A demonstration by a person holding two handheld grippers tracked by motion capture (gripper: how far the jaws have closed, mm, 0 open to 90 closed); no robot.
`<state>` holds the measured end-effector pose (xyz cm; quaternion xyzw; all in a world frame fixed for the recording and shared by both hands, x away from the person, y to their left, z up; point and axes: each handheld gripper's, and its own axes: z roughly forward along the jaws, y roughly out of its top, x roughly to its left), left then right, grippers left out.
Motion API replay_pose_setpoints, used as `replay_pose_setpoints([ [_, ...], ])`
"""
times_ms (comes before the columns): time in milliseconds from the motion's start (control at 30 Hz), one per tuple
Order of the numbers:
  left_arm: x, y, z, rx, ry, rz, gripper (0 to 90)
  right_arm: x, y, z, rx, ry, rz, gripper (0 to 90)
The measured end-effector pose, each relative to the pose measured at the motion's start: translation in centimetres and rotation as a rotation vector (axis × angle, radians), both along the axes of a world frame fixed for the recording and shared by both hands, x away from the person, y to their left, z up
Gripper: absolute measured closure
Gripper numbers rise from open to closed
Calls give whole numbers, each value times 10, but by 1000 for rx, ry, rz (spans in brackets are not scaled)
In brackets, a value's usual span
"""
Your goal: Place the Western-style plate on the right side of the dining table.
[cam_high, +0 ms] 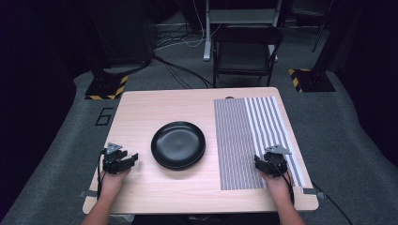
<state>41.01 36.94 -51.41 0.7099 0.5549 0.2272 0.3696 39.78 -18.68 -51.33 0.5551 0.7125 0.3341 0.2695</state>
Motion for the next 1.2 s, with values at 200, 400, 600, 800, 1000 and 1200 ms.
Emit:
replay_pose_setpoints([
  [200, -2, -2, 2, -20, -2, -2, 466, -2, 7, 4, -1, -15, 10, 433],
  [400, -4, -2, 7, -103, -30, 1, 507, -2, 10, 7, 3, -27, 17, 446],
  [600, -4, -6, 13, -108, -28, 7, 502, -2, 16, 16, -21, -45, 47, 441],
  [800, -4, -13, 20, -118, -16, -15, 524, -1, 20, 23, -27, -39, 68, 466],
  [1000, -4, -18, 29, -149, -22, -37, 552, 1, 27, 26, -2, -42, 61, 506],
  [1200, 0, -22, 34, -181, -21, -44, 570, 5, 39, 32, 47, -45, 85, 511],
])
